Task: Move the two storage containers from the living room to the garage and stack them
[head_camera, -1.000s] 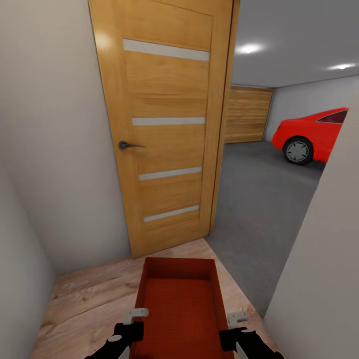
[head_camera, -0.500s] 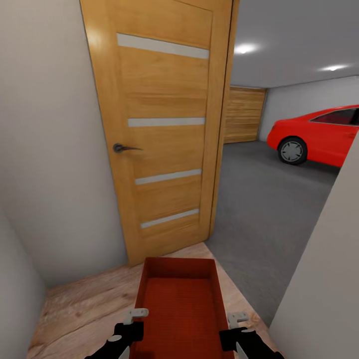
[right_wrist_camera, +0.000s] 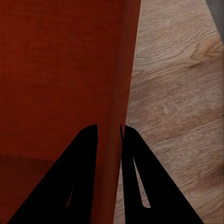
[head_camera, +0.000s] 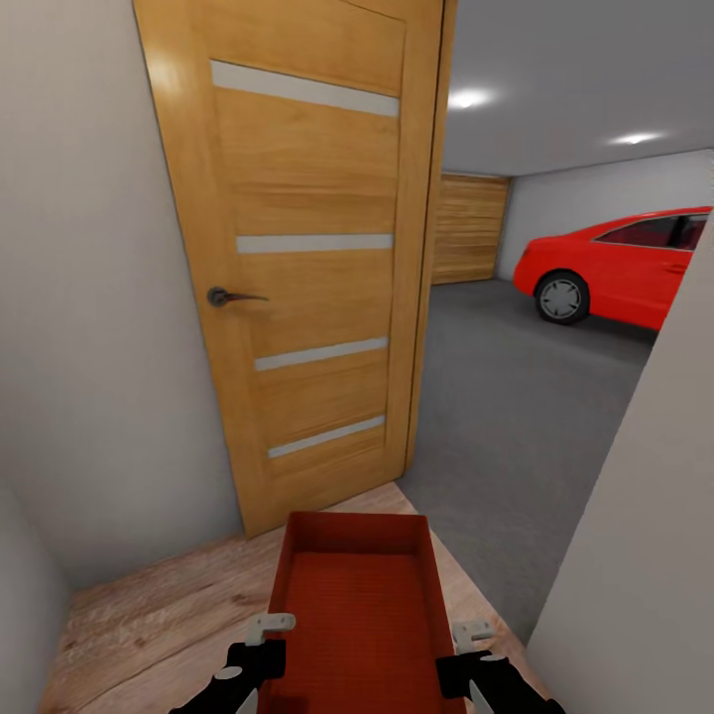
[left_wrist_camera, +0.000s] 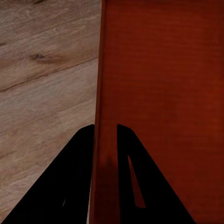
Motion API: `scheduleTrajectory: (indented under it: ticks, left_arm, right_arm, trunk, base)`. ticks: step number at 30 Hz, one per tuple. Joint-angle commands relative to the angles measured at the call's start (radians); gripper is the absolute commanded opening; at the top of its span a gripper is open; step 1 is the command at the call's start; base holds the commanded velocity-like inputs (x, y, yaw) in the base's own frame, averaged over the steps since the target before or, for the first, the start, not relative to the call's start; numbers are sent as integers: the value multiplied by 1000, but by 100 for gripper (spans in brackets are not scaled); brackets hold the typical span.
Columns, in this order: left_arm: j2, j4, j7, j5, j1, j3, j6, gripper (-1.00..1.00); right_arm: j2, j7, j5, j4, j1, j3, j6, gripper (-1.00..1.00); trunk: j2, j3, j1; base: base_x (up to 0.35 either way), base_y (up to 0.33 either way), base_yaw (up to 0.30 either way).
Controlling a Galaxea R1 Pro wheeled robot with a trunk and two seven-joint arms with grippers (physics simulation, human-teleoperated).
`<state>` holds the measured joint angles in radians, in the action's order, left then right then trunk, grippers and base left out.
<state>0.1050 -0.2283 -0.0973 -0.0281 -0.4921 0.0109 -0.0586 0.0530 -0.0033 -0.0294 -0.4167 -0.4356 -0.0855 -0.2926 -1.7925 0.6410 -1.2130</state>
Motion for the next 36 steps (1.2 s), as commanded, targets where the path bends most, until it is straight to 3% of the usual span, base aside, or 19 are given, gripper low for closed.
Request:
scheduleTrajectory:
  ticks: [1, 14, 36]
  left_arm:
    - [-22, 0, 34, -4, -1, 27, -3, -100]
    - [-22, -1, 34, -4, -1, 27, -3, -100]
    - [-22, -1, 34, -2, -1, 29, -3, -100]
  right_arm:
    - [-2, 69, 19, -1, 0, -23, -6, -100]
    - [-2, 69, 19, -1, 0, -23, -7, -100]
    - [-2, 69, 19, 0, 0, -23, -7, -100]
  trunk:
    - [0, 1, 0]
    - [0, 1, 0]
    - [0, 1, 0]
  base:
    - [1, 110, -55]
    - [20, 211, -209]
    - [23, 27, -121]
